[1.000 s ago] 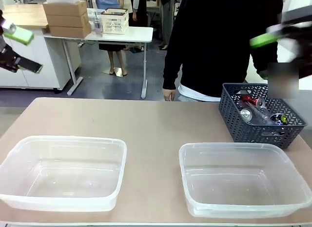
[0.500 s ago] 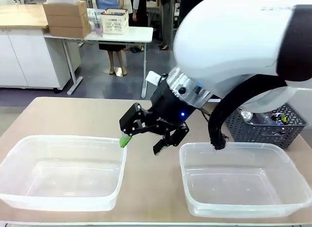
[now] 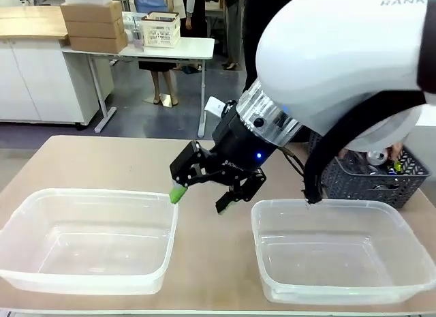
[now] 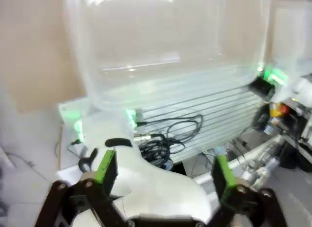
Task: Sort the waste into each basket.
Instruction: Pick up the Organizing box on the left side of the table and lift it.
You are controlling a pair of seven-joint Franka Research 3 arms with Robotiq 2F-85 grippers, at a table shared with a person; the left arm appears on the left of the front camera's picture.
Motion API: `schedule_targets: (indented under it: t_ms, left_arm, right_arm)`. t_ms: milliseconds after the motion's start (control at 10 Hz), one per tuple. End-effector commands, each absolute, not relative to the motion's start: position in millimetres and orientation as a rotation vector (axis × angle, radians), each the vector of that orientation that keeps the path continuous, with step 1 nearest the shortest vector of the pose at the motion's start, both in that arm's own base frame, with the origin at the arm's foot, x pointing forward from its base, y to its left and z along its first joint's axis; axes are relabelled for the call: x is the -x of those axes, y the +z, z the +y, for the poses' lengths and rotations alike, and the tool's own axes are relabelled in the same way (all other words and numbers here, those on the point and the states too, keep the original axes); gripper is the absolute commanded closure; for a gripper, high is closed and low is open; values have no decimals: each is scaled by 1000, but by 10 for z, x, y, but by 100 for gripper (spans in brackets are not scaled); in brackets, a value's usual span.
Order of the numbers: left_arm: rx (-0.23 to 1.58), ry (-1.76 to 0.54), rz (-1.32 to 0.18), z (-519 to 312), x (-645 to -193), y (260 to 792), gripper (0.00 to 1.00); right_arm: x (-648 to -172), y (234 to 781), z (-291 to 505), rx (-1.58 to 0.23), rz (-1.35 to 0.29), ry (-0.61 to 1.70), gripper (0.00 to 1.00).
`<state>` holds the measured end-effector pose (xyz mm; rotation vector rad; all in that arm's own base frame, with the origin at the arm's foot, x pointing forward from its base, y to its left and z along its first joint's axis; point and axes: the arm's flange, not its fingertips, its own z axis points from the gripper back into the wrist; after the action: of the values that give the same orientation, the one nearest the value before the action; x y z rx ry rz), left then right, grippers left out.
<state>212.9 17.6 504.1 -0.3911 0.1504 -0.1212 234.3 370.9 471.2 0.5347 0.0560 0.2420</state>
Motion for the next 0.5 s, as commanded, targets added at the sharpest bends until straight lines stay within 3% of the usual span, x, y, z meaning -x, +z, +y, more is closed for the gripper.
schedule_targets:
  t_ms: [0, 300, 400]
  left_arm:
    - [145, 178, 213, 40, -2285, 4642, 0]
    - [43, 294, 234, 266, -2192, 3935, 0]
    - [59, 228, 248, 290, -2153, 3747, 0]
  right_arm:
    - [-2379, 4467, 4412, -325, 134, 216, 0]
    - [-2550, 4041, 4836, -218, 147, 105, 0]
    - [-2619, 3916, 4969, -156, 126, 55, 0]
